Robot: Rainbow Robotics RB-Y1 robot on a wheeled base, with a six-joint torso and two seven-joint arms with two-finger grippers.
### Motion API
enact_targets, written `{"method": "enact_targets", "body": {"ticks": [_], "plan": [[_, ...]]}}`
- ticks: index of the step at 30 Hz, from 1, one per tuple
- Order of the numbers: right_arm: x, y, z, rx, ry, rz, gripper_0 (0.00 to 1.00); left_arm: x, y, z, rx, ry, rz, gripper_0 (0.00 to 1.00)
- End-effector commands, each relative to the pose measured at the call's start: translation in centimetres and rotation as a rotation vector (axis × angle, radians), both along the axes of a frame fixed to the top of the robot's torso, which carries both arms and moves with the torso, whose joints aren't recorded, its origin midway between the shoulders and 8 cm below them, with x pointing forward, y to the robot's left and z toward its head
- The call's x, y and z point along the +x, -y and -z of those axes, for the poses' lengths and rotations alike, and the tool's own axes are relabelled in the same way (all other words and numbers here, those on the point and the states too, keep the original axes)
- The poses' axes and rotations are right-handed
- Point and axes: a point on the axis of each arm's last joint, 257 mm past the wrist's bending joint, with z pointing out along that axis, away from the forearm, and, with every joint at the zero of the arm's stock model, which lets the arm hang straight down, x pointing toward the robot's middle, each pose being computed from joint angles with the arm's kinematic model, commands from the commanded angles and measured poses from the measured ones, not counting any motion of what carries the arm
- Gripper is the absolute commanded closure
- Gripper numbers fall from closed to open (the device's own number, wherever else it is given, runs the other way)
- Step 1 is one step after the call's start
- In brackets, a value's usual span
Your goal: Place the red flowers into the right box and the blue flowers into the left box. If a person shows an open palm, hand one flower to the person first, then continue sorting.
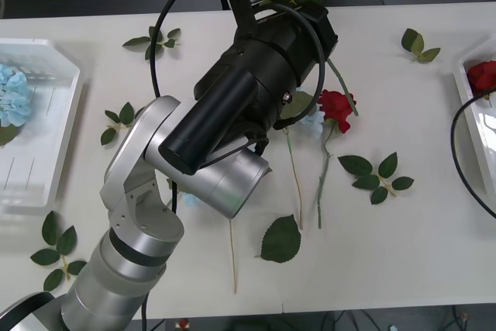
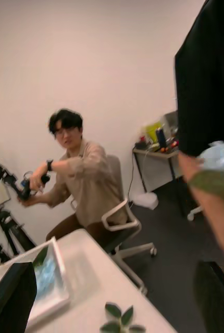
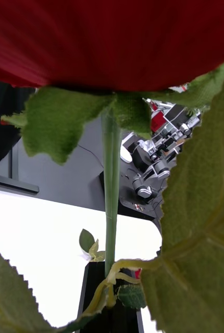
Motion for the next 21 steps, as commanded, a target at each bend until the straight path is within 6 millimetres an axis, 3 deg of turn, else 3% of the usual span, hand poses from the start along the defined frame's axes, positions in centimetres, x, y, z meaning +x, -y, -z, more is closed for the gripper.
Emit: {"method": "enact_targets", "body": {"ticks": [1,2,5,8,10,15,21], "plan": [[-2.3,3.5,4.7,-0.157,-0.129,-0.044,0.13,-1.1,1.0,-0.8,-0.057,-0.007,0.032,1.0],[-2.6,3.8,5.8,-0.178,-0.155,-0.054,0.13,-1.1,1.0,-0.8,-0.057,-0.007,0.032,1.0],[-4.2,6.7,12.6,-0.305,-0.31,-0.077,0.13,-1.1,1.0,-0.8,-0.057,-0.007,0.032,1.0],[-5.3,8.9,16.9,-0.385,-0.395,-0.08,0.13,-1.1,1.0,-0.8,-0.057,-0.007,0.032,1.0],[-6.8,11.2,20.9,-0.456,-0.481,-0.085,0.13,-1.1,1.0,-0.8,-0.057,-0.007,0.032,1.0],[-9.9,13.9,25.6,-0.542,-0.589,-0.128,0.13,-1.1,1.0,-0.8,-0.057,-0.007,0.032,1.0],[-13.9,13.7,28.0,-0.654,-0.642,-0.25,0.13,-1.1,1.0,-0.8,-0.057,-0.007,0.032,1.0]]}}
